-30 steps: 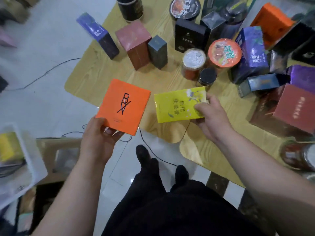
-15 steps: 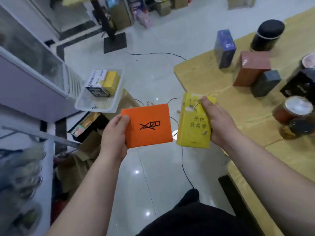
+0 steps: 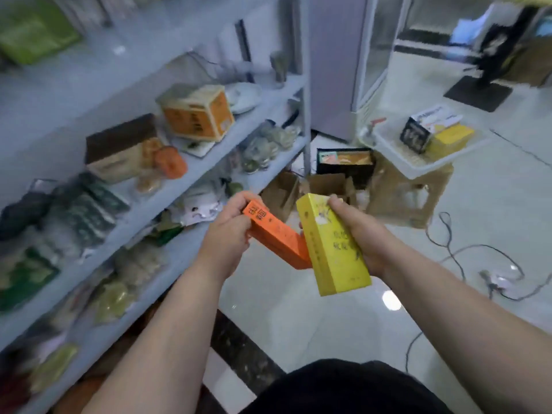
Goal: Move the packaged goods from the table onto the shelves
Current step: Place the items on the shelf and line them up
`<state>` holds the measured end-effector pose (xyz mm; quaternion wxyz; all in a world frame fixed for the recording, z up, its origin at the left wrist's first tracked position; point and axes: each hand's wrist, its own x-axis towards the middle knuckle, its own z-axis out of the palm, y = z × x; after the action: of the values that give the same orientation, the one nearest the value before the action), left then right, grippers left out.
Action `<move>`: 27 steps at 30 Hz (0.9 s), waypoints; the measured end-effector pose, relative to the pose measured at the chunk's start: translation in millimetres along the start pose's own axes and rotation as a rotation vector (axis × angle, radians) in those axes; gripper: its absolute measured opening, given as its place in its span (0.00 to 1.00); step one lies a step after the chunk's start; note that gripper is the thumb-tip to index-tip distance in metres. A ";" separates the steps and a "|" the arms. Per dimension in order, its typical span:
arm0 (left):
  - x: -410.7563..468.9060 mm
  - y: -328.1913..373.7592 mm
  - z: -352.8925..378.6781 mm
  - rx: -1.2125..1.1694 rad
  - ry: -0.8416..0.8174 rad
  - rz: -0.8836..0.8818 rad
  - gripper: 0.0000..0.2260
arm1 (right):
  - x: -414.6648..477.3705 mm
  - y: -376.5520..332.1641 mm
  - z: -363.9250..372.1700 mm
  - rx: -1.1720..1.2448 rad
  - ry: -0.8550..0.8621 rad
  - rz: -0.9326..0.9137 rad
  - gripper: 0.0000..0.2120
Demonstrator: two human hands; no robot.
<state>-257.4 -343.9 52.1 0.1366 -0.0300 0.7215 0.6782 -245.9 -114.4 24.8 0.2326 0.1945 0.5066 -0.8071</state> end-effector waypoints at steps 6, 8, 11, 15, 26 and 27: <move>-91.0 -6.2 -148.8 -0.247 0.249 0.123 0.24 | 33.2 42.1 171.4 -0.264 -0.366 0.091 0.20; -117.9 -5.5 -188.9 -0.322 0.343 0.161 0.28 | 38.2 53.8 223.5 -0.378 -0.469 0.085 0.25; -150.0 -1.5 -237.5 -0.423 0.510 0.255 0.29 | 40.8 66.3 296.2 -0.490 -0.600 0.057 0.26; -168.7 2.5 -288.3 -0.600 0.765 0.321 0.09 | 46.6 76.5 381.3 -0.501 -0.654 -0.022 0.16; -198.5 16.9 -428.0 -0.375 1.182 0.400 0.12 | 66.0 77.4 596.6 -0.529 -0.969 -0.303 0.20; -202.6 24.2 -442.3 -0.368 1.214 0.418 0.13 | 66.3 78.4 616.4 -0.525 -1.006 -0.308 0.20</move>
<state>-137.4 -807.3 142.7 -0.4355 -0.2887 0.5333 0.6653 -303.4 -715.7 184.8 0.3650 -0.3523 0.5393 -0.6722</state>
